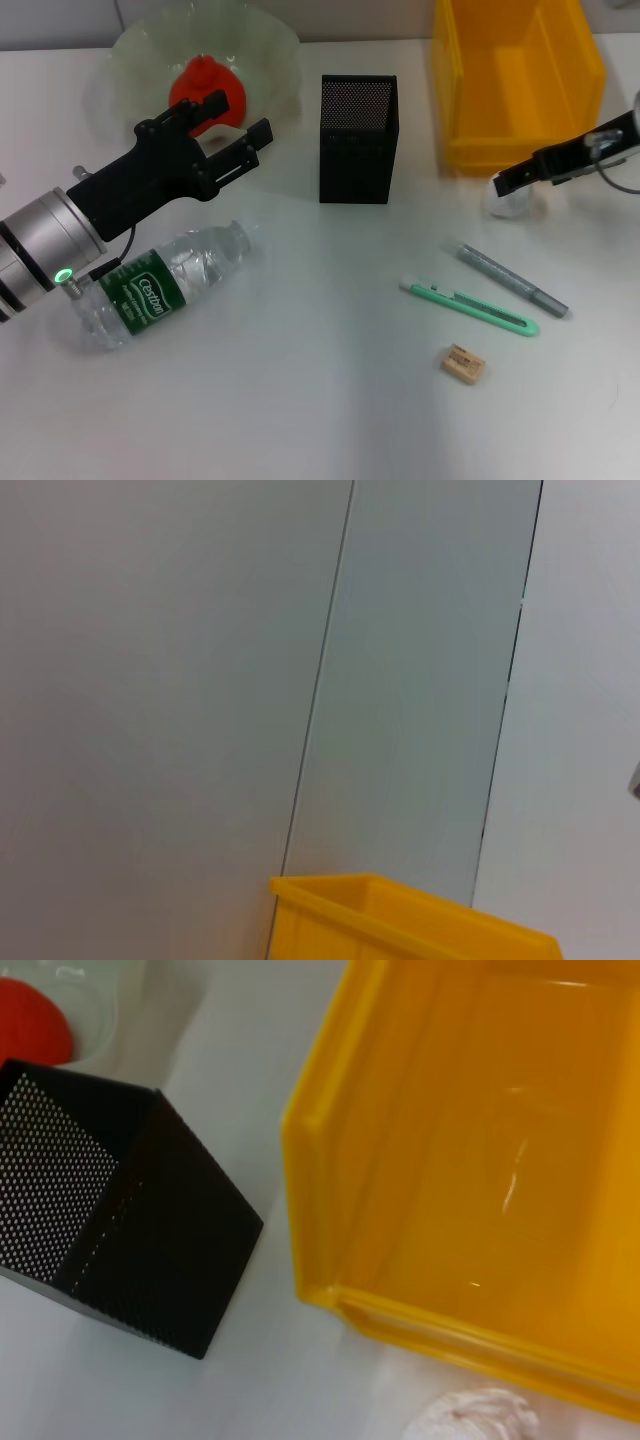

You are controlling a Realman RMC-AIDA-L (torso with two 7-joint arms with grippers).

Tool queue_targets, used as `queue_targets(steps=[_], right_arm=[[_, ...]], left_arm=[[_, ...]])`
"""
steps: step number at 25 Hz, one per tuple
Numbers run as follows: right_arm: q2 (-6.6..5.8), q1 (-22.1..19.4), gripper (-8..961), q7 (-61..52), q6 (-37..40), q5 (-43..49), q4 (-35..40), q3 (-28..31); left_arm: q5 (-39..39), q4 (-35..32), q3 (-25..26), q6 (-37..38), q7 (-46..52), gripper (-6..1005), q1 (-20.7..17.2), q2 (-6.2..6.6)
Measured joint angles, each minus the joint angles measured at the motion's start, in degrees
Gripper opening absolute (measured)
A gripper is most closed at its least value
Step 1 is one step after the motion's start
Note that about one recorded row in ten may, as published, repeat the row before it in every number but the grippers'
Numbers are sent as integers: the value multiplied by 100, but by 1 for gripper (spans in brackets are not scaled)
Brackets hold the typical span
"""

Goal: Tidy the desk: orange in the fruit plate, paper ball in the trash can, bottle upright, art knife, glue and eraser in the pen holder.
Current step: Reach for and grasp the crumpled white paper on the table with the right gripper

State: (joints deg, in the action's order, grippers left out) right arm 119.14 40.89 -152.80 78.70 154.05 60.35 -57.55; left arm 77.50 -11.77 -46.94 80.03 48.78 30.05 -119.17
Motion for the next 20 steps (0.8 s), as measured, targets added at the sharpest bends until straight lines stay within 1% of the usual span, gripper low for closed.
queue_targets(steps=[8, 13, 20], right_arm=[[4, 252, 730, -116, -683, 16, -699, -548], [13, 338, 727, -223, -773, 254, -822, -582], [15, 316, 722, -268, -854, 299, -829, -584]], left_arm=[[-7, 0, 0, -25, 0, 728, 1, 0], [-7, 0, 0, -32, 0, 724, 1, -1], [-7, -1, 1, -33, 0, 718, 1, 0]])
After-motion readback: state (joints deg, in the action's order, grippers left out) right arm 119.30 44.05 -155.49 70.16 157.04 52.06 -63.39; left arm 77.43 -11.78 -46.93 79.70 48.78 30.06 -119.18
